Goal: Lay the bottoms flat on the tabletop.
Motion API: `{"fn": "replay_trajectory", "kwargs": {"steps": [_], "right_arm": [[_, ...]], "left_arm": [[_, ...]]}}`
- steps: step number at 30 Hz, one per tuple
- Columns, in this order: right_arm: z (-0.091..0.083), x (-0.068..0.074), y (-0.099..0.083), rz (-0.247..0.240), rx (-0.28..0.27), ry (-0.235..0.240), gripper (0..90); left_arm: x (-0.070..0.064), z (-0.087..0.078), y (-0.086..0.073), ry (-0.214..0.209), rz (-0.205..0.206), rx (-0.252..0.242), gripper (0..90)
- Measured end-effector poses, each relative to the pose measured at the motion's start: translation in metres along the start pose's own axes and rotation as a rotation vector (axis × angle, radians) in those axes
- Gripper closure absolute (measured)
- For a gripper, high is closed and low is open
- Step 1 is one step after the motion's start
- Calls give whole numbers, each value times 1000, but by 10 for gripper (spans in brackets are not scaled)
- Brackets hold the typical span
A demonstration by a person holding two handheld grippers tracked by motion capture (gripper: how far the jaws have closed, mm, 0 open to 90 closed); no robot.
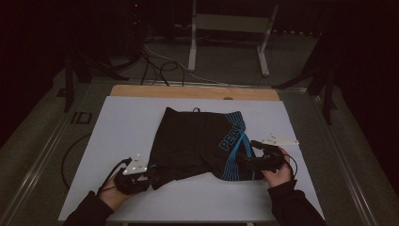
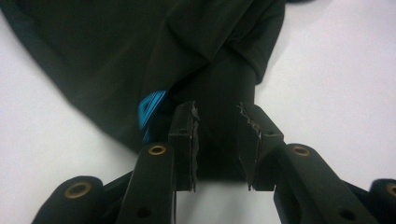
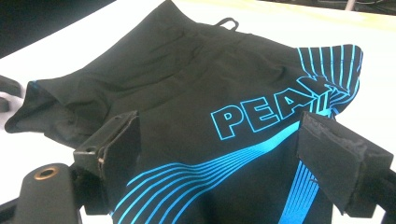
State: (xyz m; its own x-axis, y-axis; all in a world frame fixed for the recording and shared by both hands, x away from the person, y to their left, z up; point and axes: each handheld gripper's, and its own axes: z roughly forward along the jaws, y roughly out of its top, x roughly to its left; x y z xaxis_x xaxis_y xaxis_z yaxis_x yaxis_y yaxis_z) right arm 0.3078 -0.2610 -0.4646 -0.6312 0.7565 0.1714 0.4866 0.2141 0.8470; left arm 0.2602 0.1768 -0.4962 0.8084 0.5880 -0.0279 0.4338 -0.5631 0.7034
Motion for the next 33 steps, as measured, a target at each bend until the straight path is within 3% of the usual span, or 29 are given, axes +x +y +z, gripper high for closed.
{"fn": "replay_trajectory", "kwargs": {"steps": [3, 5, 7, 10, 12, 14, 19, 25, 29, 33], "right_arm": [[0, 0, 0, -4, 2, -3, 149], [0, -1, -1, -3, 1, -2, 149], [-1, -1, -1, 0, -3, -1, 149], [-1, -2, -1, 2, -1, 0, 149], [-1, -2, -1, -4, -2, -3, 149], [-2, -2, -1, -2, -2, -3, 149], [-3, -2, -1, 0, -4, -7, 149], [-2, -2, 0, 0, -4, -5, 150], [-3, -2, 0, -4, -5, -7, 150], [-3, -2, 0, 3, -3, -7, 150]], "left_arm": [[1, 9, 4, 20, -4, 29, 690], [5, 20, 6, 72, -9, 67, 690], [9, 25, 6, 83, -34, 85, 690], [11, 28, 8, 102, -32, 96, 696], [9, 27, 9, 112, -4, 108, 770], [9, 24, 8, 103, -8, 108, 857], [6, 2, 8, 90, -24, 30, 879], [-2, -24, 2, 59, -9, -51, 883], [-4, -45, -7, 20, 27, -166, 881], [-5, -57, -13, 23, 9, -181, 878]]}}
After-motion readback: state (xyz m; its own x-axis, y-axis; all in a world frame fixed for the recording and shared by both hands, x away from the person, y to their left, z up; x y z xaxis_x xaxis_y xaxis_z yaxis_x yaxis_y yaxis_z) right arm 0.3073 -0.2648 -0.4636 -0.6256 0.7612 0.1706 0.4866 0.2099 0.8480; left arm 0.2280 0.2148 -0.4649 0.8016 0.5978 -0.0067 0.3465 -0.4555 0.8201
